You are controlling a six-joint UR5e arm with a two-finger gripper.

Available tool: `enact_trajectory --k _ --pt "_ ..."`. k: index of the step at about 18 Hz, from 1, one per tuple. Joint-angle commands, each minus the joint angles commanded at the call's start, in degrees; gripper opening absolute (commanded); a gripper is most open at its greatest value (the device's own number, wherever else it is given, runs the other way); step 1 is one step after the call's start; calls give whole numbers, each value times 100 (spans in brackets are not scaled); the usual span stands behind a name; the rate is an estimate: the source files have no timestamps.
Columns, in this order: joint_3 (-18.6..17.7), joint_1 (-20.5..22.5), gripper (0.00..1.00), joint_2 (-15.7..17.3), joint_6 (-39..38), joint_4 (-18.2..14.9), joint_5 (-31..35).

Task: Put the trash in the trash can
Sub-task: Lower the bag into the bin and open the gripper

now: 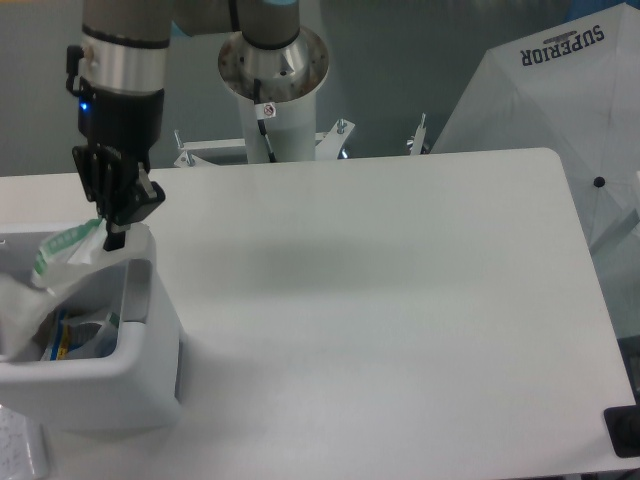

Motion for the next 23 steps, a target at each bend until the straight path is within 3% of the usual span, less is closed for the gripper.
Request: enact_trajectory --k 3,4,7,8,9,10,15,18,19,23 --pt "26 -9 2 -18 -35 -9 -26" --pt "44 -9 12 -44 -44 -18 -44" --pt "96 -18 17 -79 -158 -18 -210" --pt "149 -18 36 -97 -167 -9 -315" --pt "202 -18 78 -132 -167 0 -369" --pt "237 -18 96 -149 -167 17 -360" --pt "342 -9 100 -185 -718 158 -387" --pt "466 70 100 -149 -2402 254 -387" --pt "457 209 100 -141 -2582 368 -387" --pt "483 685 100 -123 -2506 562 -387"
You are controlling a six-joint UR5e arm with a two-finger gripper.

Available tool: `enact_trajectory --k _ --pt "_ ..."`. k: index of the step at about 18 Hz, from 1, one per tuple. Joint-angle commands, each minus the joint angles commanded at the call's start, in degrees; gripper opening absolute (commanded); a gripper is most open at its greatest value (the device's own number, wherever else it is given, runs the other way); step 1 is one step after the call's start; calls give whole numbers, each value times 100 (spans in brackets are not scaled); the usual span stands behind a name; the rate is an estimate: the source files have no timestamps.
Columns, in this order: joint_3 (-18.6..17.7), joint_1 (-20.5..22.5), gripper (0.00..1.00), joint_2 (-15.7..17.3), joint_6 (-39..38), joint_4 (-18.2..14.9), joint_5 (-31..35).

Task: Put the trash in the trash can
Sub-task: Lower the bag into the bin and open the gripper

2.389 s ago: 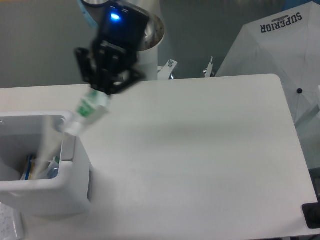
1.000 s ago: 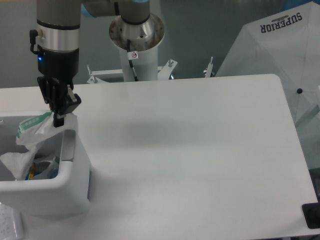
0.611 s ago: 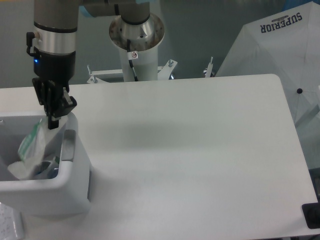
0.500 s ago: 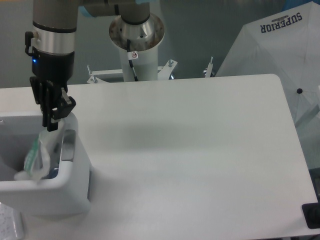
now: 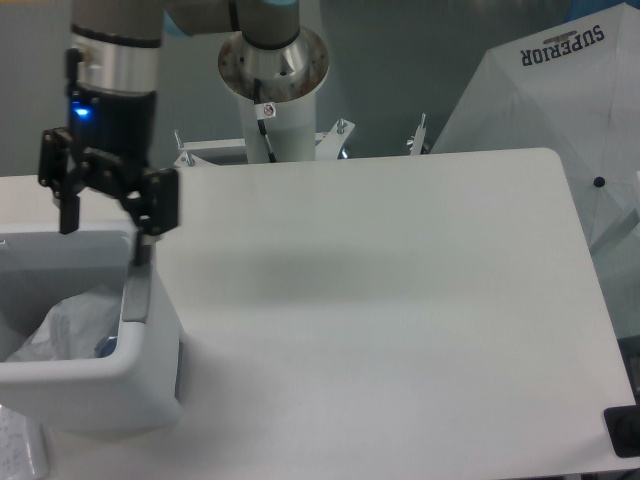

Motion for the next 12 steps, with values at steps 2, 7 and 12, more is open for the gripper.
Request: enact_trajectory --k 2,7,12 --pt "0 211 100 -9 246 167 0" --pt "334 571 100 -193 457 177 9" --pt "352 634 100 -202 467 177 9"
